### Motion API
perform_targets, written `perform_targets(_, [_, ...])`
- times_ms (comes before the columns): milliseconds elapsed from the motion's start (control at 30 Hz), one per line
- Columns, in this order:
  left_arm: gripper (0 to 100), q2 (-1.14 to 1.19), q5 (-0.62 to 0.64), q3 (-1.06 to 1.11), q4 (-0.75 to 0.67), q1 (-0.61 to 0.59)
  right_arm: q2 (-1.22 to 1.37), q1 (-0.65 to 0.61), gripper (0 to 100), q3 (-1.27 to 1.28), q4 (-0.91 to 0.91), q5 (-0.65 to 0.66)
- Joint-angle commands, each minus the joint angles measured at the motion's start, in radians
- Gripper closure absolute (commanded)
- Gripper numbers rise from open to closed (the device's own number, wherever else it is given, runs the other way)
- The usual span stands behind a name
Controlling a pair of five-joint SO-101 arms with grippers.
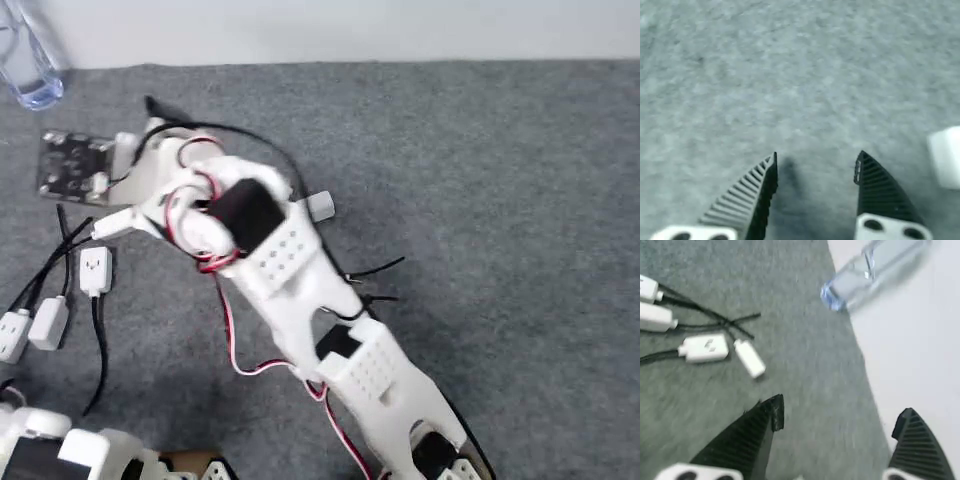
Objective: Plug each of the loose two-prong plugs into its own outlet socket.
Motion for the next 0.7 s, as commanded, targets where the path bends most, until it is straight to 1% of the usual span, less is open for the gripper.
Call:
perform_targets(0, [75,-0.031,-0.011,-0.007,0.041,0.123,-0.128,0.058,66.4,-0.051,0.116,-0.023])
perform_targets(100, [75,-0.031,-0.011,-0.018,0.041,0.199,-0.186,0.124,66.4,-0.051,0.139,-0.032])
perform_targets(133, [75,-0.031,-0.011,-0.031,0.051,0.222,-0.209,0.156,66.4,-0.051,0.139,-0.055])
perform_targets(200, [75,-0.031,-0.008,-0.077,0.094,0.269,-0.252,0.22,66.4,-0.051,0.139,-0.12])
perform_targets(267, [75,-0.031,-0.008,-0.147,0.18,0.327,-0.297,0.289,66.4,-0.051,0.139,-0.161])
perform_targets(367, [75,-0.031,-0.008,-0.28,0.373,0.425,-0.361,0.392,66.4,-0.049,0.14,-0.173])
perform_targets(500, [75,-0.031,-0.008,-0.478,0.703,0.586,-0.443,0.544,66.4,-0.049,0.142,-0.175])
perform_targets(600, [75,-0.031,-0.008,-0.622,0.953,0.709,-0.493,0.697,66.4,-0.002,0.142,-0.239])
perform_targets(667, [75,-0.029,-0.008,-0.694,1.063,0.778,-0.521,0.8,66.4,0.089,0.142,-0.27])
